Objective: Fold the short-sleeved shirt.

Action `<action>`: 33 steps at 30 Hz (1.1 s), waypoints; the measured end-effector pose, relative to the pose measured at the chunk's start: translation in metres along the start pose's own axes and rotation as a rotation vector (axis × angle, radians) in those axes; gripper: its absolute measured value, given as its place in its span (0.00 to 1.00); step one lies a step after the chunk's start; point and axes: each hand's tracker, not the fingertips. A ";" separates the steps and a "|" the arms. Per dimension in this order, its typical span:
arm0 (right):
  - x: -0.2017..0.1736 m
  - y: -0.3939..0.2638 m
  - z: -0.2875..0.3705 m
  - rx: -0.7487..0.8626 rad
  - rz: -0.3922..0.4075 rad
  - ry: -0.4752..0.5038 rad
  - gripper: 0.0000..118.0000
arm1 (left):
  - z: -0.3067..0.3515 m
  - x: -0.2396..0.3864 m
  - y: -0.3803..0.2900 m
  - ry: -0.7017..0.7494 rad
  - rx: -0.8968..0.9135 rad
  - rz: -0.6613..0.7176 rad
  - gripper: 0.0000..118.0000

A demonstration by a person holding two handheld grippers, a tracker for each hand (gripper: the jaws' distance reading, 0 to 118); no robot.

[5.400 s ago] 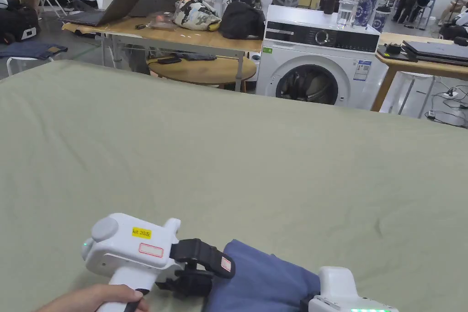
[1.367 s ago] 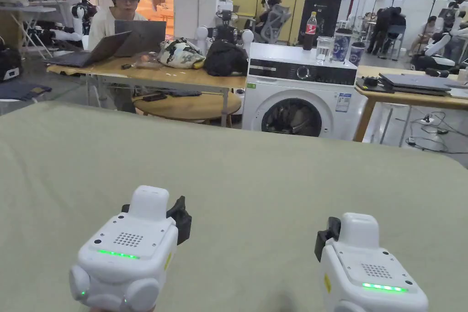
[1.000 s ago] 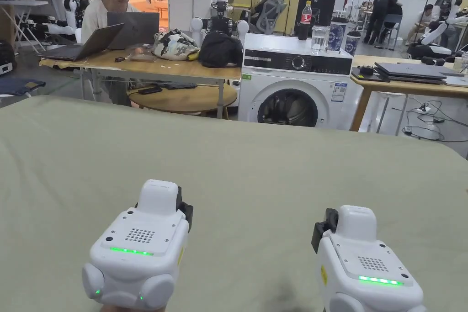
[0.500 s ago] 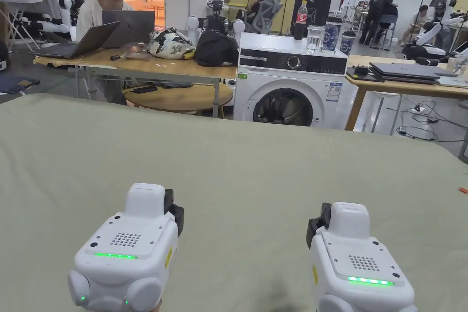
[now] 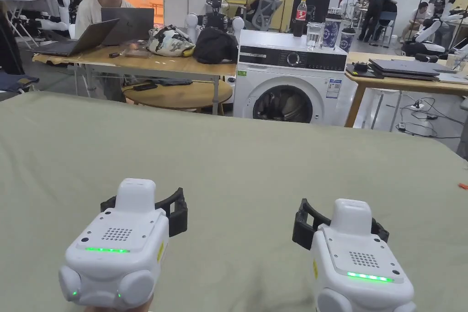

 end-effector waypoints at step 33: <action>0.012 0.004 -0.018 -0.027 -0.088 0.008 0.72 | -0.008 -0.027 0.002 -0.066 0.049 -0.036 0.61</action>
